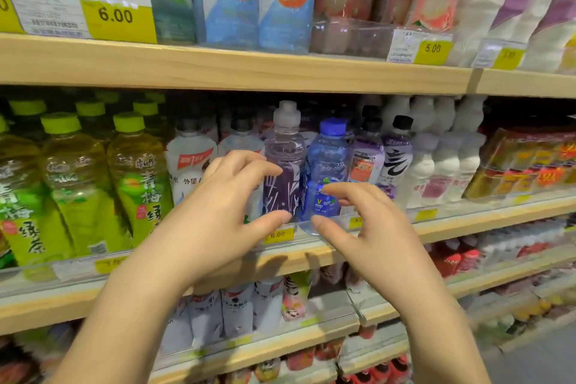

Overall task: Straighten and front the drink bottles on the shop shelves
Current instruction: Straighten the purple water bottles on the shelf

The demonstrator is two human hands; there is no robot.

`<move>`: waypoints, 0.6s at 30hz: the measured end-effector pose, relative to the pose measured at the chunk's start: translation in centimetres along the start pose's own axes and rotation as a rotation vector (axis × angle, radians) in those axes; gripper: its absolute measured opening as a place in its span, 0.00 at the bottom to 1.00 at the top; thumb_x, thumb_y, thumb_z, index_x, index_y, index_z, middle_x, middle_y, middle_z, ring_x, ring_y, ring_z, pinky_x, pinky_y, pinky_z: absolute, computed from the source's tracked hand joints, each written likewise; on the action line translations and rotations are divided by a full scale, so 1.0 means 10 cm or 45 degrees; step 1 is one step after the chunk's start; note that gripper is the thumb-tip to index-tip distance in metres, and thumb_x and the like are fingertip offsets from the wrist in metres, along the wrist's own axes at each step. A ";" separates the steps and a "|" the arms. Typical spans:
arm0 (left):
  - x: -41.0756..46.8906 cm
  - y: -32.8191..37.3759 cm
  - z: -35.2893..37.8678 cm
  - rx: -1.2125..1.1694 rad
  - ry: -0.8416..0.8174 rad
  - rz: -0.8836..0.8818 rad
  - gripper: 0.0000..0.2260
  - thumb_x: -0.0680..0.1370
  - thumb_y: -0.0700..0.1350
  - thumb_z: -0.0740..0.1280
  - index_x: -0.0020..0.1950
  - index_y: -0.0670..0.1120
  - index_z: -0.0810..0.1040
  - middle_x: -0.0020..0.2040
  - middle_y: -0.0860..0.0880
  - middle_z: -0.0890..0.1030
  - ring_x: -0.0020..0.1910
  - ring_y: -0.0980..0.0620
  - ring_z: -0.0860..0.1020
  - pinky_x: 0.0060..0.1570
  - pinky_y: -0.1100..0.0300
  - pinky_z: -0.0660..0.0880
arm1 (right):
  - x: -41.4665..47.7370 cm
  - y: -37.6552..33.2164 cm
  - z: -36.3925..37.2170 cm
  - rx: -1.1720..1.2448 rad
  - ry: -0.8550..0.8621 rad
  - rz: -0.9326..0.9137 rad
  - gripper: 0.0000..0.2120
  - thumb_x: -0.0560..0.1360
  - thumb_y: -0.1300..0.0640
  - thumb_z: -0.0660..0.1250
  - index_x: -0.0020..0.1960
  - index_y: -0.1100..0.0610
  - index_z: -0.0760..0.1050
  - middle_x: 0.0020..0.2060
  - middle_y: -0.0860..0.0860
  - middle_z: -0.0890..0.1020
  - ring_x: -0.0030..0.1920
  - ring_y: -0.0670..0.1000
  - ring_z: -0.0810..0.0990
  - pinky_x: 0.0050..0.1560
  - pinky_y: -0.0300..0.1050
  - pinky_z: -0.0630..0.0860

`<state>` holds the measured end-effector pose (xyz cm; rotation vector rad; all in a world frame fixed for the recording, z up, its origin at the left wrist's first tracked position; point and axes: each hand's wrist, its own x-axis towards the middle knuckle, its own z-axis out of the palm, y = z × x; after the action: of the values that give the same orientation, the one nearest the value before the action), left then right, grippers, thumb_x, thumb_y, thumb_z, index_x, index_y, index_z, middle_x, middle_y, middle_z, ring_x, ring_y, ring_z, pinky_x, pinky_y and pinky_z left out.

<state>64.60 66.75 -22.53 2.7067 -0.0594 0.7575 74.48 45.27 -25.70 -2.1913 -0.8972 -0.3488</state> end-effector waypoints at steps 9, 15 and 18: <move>0.12 0.47 0.24 -0.022 0.192 -0.330 0.29 0.74 0.66 0.66 0.73 0.61 0.64 0.68 0.63 0.66 0.68 0.65 0.67 0.67 0.60 0.69 | 0.17 0.54 -0.10 0.177 -0.190 -0.219 0.21 0.78 0.40 0.69 0.70 0.40 0.73 0.63 0.34 0.73 0.64 0.34 0.71 0.62 0.35 0.70; 0.32 0.63 0.42 -0.045 0.358 -0.442 0.35 0.76 0.60 0.69 0.78 0.51 0.58 0.72 0.54 0.64 0.70 0.58 0.68 0.68 0.56 0.69 | 0.08 0.69 0.07 0.194 -0.296 -0.241 0.20 0.79 0.42 0.67 0.70 0.41 0.72 0.62 0.35 0.72 0.63 0.36 0.71 0.60 0.36 0.70; 0.43 0.62 0.49 -0.110 0.383 -0.547 0.29 0.77 0.57 0.70 0.72 0.49 0.62 0.66 0.54 0.66 0.64 0.58 0.69 0.60 0.64 0.68 | 0.03 0.78 0.18 0.158 -0.317 -0.244 0.19 0.79 0.44 0.67 0.70 0.44 0.73 0.62 0.38 0.73 0.63 0.40 0.73 0.63 0.43 0.73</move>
<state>69.92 59.54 -22.41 2.3699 0.5276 0.9808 80.04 42.92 -30.91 -2.0686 -1.2361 -0.1069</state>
